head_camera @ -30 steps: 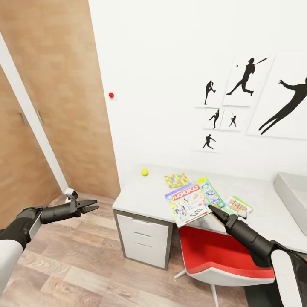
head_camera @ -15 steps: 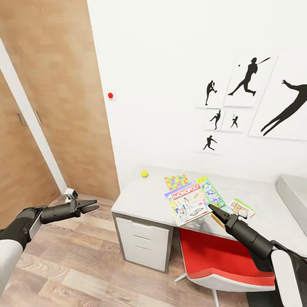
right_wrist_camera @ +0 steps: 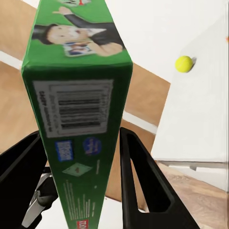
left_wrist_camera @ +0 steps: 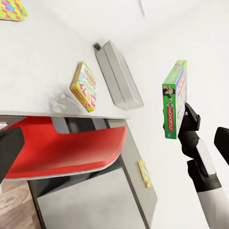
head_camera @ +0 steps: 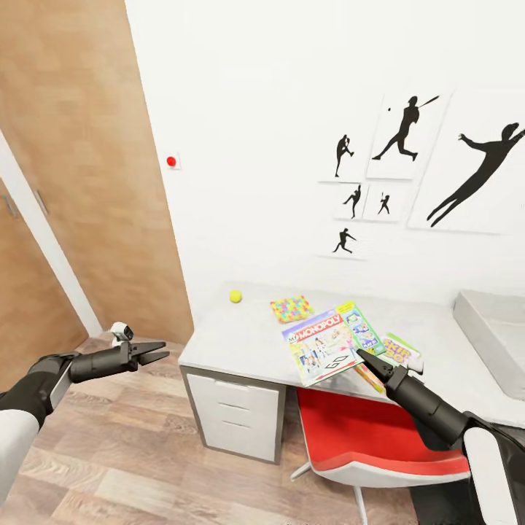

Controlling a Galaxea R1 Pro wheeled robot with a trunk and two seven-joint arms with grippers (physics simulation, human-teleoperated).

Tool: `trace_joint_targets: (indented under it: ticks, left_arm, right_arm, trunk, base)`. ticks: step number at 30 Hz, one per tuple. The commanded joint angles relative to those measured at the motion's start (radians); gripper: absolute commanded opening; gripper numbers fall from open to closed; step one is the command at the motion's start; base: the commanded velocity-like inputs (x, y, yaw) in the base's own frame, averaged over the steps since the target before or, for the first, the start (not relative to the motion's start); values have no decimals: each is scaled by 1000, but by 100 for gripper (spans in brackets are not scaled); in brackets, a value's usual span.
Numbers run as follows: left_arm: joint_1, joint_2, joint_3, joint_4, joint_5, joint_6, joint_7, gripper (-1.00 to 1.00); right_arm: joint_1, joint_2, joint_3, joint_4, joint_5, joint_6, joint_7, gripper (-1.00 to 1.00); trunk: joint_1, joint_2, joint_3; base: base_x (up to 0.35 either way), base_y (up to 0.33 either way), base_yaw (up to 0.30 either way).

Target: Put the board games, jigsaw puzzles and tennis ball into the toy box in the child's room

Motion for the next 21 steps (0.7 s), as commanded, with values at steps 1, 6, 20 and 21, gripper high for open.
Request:
trace_joint_targets:
  ticks: [1,6,20,21]
  left_arm:
    - [0,0,0,0,0,11,-4,100]
    - [0,2,0,0,0,11,-4,100]
    - [-4,33,20,-36,6,41,-4,100]
    - [-5,35,22,-40,6,52,-4,100]
  right_arm:
    - [-1,0,-1,0,2,5,5,-100]
    - [-1,0,-1,1,2,5,5,-100]
    - [-1,0,-1,14,3,5,7,-100]
    - [-2,0,-1,14,2,5,7,-100]
  trunk:
    - [1,-2,-3]
    - [1,-2,-8]
    - [1,-2,-20]
    - [1,-2,-21]
  base:
    - [0,0,-226]
    - [0,0,-228]
    - [0,0,-229]
    - [0,0,-227]
